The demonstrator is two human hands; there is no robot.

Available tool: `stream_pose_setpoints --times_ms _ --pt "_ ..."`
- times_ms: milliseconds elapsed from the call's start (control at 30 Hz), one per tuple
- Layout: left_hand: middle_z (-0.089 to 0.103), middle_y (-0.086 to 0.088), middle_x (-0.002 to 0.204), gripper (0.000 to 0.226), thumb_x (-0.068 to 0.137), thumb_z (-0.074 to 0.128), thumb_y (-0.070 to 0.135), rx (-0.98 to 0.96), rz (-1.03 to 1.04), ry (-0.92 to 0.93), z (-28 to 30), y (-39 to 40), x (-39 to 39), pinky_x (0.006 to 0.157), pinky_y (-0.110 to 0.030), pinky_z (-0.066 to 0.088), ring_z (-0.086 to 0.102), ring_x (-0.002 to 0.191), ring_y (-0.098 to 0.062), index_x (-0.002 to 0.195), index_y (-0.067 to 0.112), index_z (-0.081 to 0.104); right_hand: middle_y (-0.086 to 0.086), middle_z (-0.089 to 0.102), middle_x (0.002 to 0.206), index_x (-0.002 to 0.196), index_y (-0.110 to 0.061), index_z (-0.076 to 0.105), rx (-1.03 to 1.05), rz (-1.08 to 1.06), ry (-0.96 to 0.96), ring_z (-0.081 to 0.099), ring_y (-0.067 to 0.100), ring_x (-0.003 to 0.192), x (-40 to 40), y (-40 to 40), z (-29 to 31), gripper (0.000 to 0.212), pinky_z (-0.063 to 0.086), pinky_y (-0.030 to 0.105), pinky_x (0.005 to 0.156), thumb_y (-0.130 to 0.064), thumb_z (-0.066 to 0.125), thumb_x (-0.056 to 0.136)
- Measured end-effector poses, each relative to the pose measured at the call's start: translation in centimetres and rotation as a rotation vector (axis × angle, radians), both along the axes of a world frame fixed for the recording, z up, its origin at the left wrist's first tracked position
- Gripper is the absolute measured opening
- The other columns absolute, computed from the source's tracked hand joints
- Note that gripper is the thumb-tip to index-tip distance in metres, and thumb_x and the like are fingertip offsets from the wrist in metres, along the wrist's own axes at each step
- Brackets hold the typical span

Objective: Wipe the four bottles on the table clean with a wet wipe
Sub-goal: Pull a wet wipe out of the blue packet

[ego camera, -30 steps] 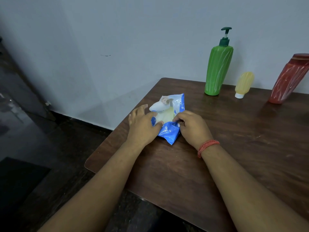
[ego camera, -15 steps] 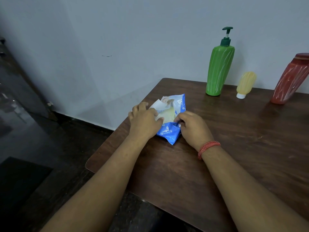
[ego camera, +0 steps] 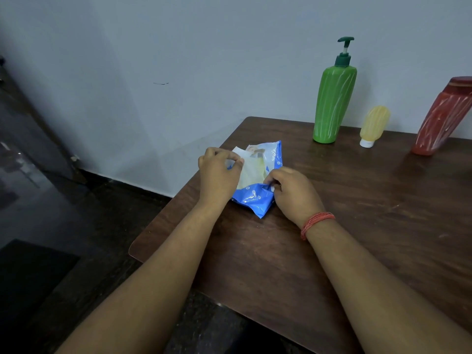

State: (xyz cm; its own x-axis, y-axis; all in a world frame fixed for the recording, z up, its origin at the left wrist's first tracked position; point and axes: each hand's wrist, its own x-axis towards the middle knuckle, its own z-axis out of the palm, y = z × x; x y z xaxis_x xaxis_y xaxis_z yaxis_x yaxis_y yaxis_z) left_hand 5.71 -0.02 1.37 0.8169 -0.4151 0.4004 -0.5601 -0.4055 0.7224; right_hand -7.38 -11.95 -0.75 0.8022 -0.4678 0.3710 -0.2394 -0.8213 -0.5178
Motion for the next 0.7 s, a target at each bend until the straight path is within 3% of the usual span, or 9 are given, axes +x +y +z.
stream_pose_setpoints --times_ms 167,300,567,700 --pt "0.070 0.006 0.090 0.011 0.098 0.059 0.021 -0.251 -0.070 0.271 1.7 -0.8 -0.1 0.070 -0.023 0.049 0.064 0.081 -0.009 0.089 0.021 0.066 0.000 0.067 0.103 0.101 -0.017 0.071 -0.006 0.007 -0.018 0.059 0.021 0.099 0.1 0.0 -0.3 0.026 0.052 0.039 0.085 0.001 0.055 0.091" --pt "0.066 0.005 0.083 0.014 0.096 0.058 0.020 -0.387 -0.051 0.346 3.1 -1.0 0.6 0.064 -0.035 0.050 0.058 0.070 -0.014 0.084 0.026 0.061 0.000 0.067 0.104 0.106 -0.017 0.071 -0.012 0.003 -0.032 0.059 0.021 0.100 0.1 0.0 -0.5 0.030 0.051 0.039 0.087 0.000 0.052 0.091" --pt "0.063 -0.004 0.094 0.017 0.101 0.053 0.005 -0.718 -0.294 0.635 6.3 -1.0 -0.1 0.076 -0.038 0.058 0.061 0.086 -0.017 0.089 0.014 0.061 0.001 0.065 0.108 0.120 -0.018 0.065 -0.019 -0.009 -0.014 0.058 0.021 0.103 0.2 0.2 -0.3 0.036 0.052 0.040 0.087 0.000 0.049 0.093" --pt "0.061 -0.006 0.095 0.014 0.101 0.054 0.007 -0.774 -0.367 0.696 6.1 -1.6 -1.9 0.087 -0.046 0.057 0.059 0.091 -0.021 0.091 0.012 0.062 -0.002 0.065 0.104 0.123 -0.018 0.064 0.180 -0.084 -0.233 0.060 0.012 0.095 -0.1 0.4 0.5 0.041 0.050 0.027 0.084 0.003 0.048 0.091"
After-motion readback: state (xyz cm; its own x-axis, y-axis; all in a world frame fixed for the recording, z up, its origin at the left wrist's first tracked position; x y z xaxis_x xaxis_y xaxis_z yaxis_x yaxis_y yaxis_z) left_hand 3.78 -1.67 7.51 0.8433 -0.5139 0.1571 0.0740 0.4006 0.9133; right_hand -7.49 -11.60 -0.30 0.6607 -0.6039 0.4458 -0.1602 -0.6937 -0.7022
